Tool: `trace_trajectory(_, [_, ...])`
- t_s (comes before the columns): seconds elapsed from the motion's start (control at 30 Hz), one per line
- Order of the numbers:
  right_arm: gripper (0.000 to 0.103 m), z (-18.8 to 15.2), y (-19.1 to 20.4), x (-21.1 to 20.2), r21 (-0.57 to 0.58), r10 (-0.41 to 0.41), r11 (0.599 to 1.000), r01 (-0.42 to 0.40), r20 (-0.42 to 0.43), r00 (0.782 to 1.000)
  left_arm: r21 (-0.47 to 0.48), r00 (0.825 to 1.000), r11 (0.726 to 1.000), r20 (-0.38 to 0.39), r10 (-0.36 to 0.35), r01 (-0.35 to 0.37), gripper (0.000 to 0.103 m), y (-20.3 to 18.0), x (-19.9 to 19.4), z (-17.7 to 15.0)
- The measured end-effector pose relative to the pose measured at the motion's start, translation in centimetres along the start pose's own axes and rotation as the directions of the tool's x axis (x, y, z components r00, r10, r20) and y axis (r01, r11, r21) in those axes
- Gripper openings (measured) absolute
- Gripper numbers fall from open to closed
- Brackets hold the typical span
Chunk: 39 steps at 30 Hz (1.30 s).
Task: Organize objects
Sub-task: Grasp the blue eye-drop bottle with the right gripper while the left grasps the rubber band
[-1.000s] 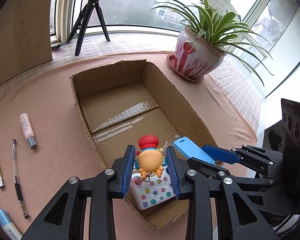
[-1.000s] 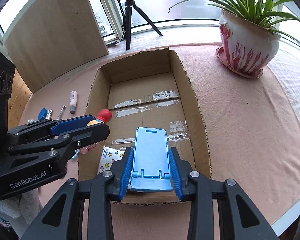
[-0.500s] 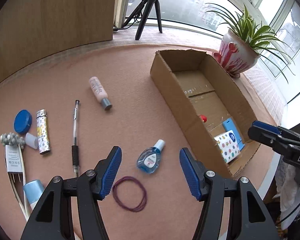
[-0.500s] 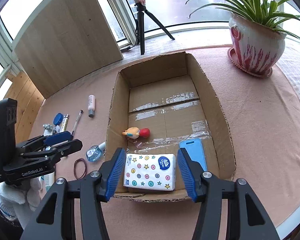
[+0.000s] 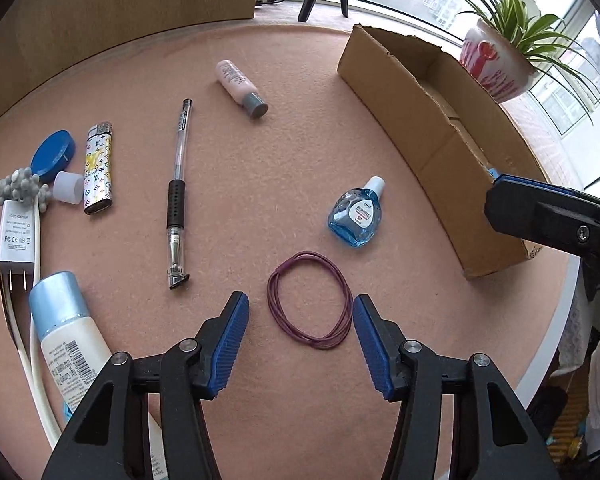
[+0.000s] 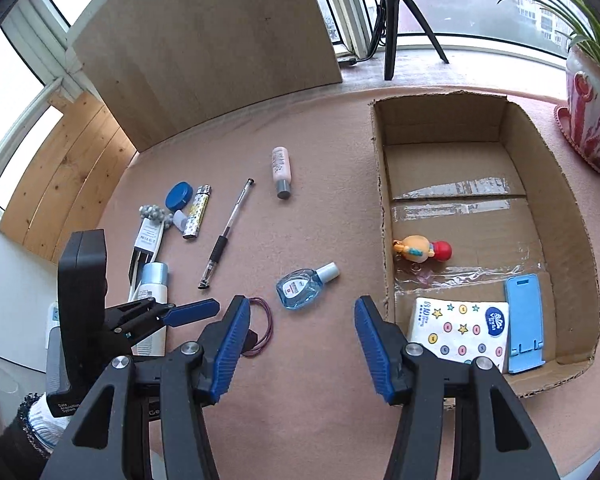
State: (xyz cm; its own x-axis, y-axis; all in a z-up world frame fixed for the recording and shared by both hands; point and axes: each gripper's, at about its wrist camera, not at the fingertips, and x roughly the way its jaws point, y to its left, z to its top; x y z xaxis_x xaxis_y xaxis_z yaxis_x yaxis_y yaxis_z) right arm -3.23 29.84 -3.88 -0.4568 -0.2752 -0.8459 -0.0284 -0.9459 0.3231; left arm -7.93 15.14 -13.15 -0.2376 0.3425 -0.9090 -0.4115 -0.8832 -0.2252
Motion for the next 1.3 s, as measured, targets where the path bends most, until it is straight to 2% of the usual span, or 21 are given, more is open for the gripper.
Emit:
trace_trajectory(0.2, [0.051,0.1,0.4,2.1,0.032,-0.013,0.999,0.014,-0.045,0.999,0.027,1.0,1.0,0.017,0.0,-0.001,0.056,-0.8,0.6,0.0])
trace_trajectory(0.23, [0.051,0.1,0.3,2.3,0.038,-0.013,0.999,0.015,-0.05,0.999,0.039,1.0,0.999,0.021,0.009,-0.01,0.05,-1.1,0.8,0.0])
trace_trajectory(0.27, [0.051,0.1,0.3,2.4,0.04,-0.018,0.999,0.02,-0.051,0.999,0.055,0.999,0.998,0.033,0.028,-0.03,0.039,-1.3,0.9,0.1])
trace_trajectory(0.3, [0.05,0.1,0.3,2.5,0.041,-0.024,0.999,0.026,-0.053,0.998,0.062,0.998,0.997,0.042,0.046,-0.049,0.034,-1.4,1.0,0.2])
trace_trajectory(0.37, [0.05,0.2,0.3,2.8,0.047,-0.035,0.998,0.038,-0.059,0.998,0.042,0.998,0.998,0.046,0.049,-0.051,0.016,-1.0,0.9,0.3])
trace_trajectory(0.43, [0.049,0.3,0.3,3.2,0.054,-0.037,0.998,0.041,-0.07,0.997,0.025,0.998,0.999,0.045,0.047,-0.048,0.004,-0.3,0.8,0.4])
trace_trajectory(0.67, [0.048,0.5,1.1,5.3,0.04,-0.07,0.996,0.075,-0.118,0.991,-0.015,0.998,0.999,0.055,0.037,-0.036,0.004,1.6,0.1,-0.3])
trace_trajectory(0.83, [0.048,1.0,2.3,6.4,0.004,-0.172,0.985,0.173,-0.117,0.978,-0.052,0.996,0.998,0.071,0.045,-0.042,0.004,3.4,-0.9,-0.8])
trace_trajectory(1.0, [0.048,1.0,3.0,6.7,-0.014,-0.227,0.974,0.227,-0.106,0.968,-0.085,0.996,0.996,0.08,0.042,-0.035,0.004,5.1,-1.5,-1.4])
trace_trajectory(1.13, [0.048,0.7,4.7,6.6,-0.068,-0.244,0.969,0.238,-0.088,0.966,-0.105,0.996,0.994,0.082,0.03,-0.022,0.004,6.1,-1.7,-2.1])
trace_trajectory(1.3, [0.045,0.7,4.2,8.6,-0.001,-0.243,0.969,0.246,-0.148,0.959,-0.11,0.996,0.994,0.088,0.013,-0.003,0.004,6.5,-2.0,-2.4])
